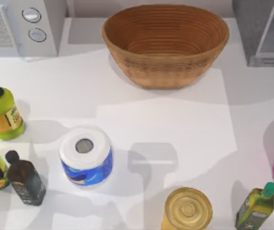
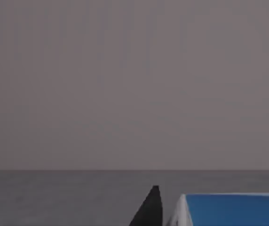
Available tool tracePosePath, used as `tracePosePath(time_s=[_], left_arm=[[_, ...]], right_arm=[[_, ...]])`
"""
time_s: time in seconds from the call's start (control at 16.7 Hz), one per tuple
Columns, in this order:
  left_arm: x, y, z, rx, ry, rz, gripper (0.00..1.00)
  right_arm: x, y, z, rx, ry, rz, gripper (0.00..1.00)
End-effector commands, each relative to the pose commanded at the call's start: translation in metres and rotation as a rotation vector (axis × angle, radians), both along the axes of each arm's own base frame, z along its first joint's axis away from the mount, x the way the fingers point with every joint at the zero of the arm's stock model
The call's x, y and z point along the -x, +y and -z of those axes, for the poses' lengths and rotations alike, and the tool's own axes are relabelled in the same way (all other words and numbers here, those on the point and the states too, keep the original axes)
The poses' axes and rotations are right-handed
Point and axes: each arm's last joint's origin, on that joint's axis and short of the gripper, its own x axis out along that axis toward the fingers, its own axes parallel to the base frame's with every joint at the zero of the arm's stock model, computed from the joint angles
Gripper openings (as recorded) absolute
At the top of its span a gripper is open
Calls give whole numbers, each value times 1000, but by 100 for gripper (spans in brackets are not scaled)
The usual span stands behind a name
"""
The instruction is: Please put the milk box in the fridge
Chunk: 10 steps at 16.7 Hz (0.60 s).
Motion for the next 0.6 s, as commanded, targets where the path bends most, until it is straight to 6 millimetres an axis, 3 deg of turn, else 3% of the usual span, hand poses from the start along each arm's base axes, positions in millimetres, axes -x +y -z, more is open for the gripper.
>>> tracePosePath(time_s=[0.18, 0.3, 0.6], left_arm=[[0, 0, 0, 0, 0, 0, 100], [0, 0, 0, 0, 0, 0, 100], [0, 0, 0, 0, 0, 0, 100]], right_arm=[[-28, 2, -14, 6, -16, -8, 0], [-40, 6, -10, 0, 7, -13, 0], [-45, 7, -5, -5, 27, -14, 0]])
